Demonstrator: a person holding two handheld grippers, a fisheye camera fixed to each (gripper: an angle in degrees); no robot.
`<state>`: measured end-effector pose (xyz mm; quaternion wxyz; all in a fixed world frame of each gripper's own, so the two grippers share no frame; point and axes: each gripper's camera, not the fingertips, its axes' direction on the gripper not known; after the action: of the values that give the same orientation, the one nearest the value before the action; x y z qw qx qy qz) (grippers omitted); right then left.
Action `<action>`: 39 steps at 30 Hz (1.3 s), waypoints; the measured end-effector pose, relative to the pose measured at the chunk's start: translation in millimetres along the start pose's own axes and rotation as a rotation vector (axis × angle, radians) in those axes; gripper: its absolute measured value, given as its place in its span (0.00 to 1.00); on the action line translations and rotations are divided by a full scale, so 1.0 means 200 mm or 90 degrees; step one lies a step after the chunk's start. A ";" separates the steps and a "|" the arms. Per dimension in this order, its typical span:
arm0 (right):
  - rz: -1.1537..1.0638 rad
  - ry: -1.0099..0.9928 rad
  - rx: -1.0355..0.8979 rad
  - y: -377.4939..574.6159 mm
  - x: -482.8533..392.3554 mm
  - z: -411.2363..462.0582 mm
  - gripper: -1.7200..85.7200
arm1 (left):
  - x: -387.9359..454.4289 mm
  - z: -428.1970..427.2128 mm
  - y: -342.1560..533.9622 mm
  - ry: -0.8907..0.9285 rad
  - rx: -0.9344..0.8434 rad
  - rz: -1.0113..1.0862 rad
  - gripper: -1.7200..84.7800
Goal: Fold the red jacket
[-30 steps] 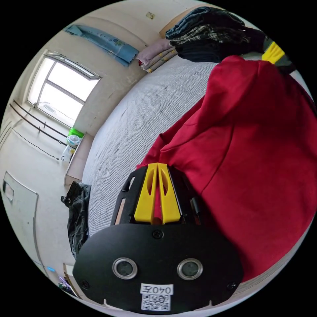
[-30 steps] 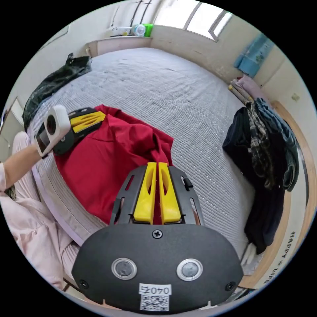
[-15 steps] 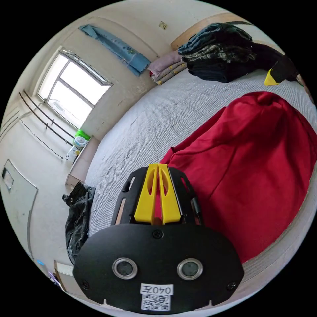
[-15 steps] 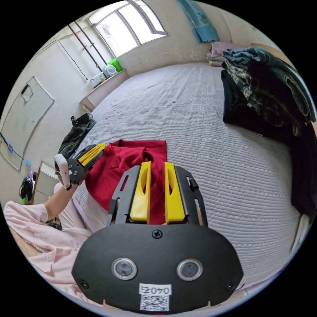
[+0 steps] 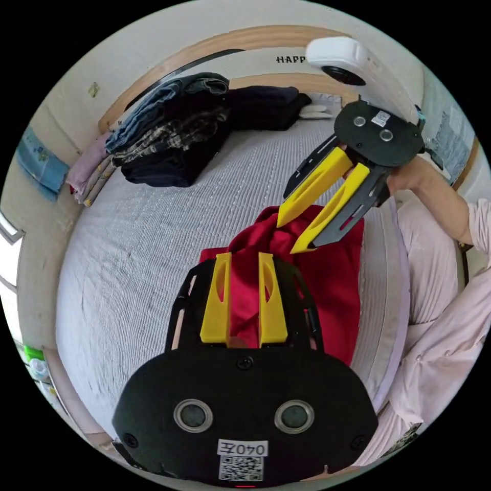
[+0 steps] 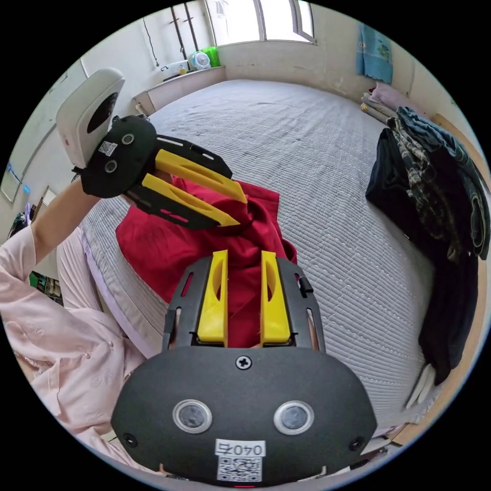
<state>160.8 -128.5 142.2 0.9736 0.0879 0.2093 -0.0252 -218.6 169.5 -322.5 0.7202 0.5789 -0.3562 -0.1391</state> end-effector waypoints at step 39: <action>0.005 0.150 0.034 -0.01 -0.48 0.28 0.01 | 0.08 0.51 1.16 -0.163 -0.124 -0.457 0.02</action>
<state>95.3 -139.8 232.3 0.9397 0.1168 0.3210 -0.0162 -325.2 152.1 -91.6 0.6269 0.5736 -0.2030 -0.4865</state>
